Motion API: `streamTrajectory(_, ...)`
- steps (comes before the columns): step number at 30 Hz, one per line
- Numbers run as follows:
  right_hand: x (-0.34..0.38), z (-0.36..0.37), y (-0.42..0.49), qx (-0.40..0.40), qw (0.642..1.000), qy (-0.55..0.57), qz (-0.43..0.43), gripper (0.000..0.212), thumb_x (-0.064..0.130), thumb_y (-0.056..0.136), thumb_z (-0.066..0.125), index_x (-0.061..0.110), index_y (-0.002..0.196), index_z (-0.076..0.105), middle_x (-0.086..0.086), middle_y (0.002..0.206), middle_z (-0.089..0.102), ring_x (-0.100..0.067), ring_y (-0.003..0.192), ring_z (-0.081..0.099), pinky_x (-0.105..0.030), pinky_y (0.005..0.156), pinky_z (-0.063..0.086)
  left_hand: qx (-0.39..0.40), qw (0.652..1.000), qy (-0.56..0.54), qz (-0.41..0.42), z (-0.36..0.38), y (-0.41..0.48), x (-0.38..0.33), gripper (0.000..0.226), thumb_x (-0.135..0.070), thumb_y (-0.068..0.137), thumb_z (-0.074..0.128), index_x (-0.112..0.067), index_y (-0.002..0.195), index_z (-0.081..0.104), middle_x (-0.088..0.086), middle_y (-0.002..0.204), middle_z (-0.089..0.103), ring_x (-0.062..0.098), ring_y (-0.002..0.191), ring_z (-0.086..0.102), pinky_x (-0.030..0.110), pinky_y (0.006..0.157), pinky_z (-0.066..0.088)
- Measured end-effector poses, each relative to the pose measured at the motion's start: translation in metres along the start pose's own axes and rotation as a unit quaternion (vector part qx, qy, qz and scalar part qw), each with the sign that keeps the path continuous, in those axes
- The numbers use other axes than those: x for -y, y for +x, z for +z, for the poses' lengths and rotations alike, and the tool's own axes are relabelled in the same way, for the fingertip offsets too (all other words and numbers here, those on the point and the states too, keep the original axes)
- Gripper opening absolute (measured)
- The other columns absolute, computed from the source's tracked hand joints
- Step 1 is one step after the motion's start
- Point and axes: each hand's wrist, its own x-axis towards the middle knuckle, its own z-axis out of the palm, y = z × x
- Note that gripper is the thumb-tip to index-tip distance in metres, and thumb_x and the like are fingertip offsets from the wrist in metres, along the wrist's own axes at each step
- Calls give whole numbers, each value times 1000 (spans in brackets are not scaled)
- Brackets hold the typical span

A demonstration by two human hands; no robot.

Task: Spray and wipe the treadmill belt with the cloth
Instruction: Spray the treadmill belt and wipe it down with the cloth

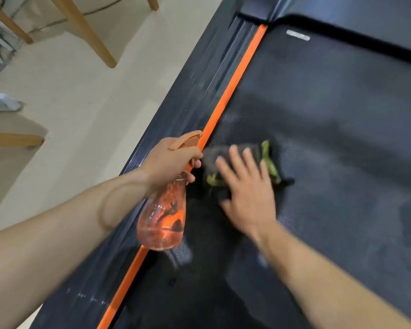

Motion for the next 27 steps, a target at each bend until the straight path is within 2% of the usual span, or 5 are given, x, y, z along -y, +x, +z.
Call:
streamTrajectory(4, -11, 8, -98, 43, 992, -47, -107, 89, 55, 76, 60, 34, 157, 31, 1, 169, 15, -27, 155, 16, -51, 121, 19, 43, 998, 41, 27, 20, 4, -2, 29, -14, 97, 63, -29, 121, 68, 9, 87, 67, 14, 56, 59, 26, 56, 52)
streamTrajectory(11, -69, -5, -175, 42, 985, -37, 164, 91, 44, 70, 48, 28, 158, 31, -3, 169, 19, -31, 155, 17, -53, 119, 20, 85, 991, 98, 21, 74, 4, -15, 26, -27, 87, 68, -22, 112, 67, 6, 89, 69, 23, 57, 62, 30, 60, 49)
streamTrajectory(15, -58, -5, -169, 55, 977, -44, 202, 104, 40, 65, 75, 29, 158, 31, -5, 168, 19, -31, 155, 16, -55, 121, 20, 110, 982, 152, 13, 113, -1, -20, 44, -21, 89, 69, -4, 129, 69, 4, 87, 67, 22, 53, 60, 31, 64, 52)
streamTrajectory(19, -37, -2, -179, 50, 963, 3, 265, 116, 42, 57, 86, 29, 158, 31, -5, 168, 19, -32, 155, 13, -55, 122, 16, 116, 975, 191, 2, 136, -6, -20, 23, -20, 92, 68, -2, 104, 73, 6, 76, 66, 17, 43, 59, 20, 50, 48)
streamTrajectory(27, 10, 12, -210, -8, 953, 24, 303, 88, 48, 70, 51, 22, 154, 42, -10, 166, 26, -35, 152, 25, -60, 115, 26, 137, 955, 262, -11, 133, -23, -7, 14, -22, 91, 71, -11, 84, 65, 5, 71, 65, 21, 44, 61, 16, 38, 38)
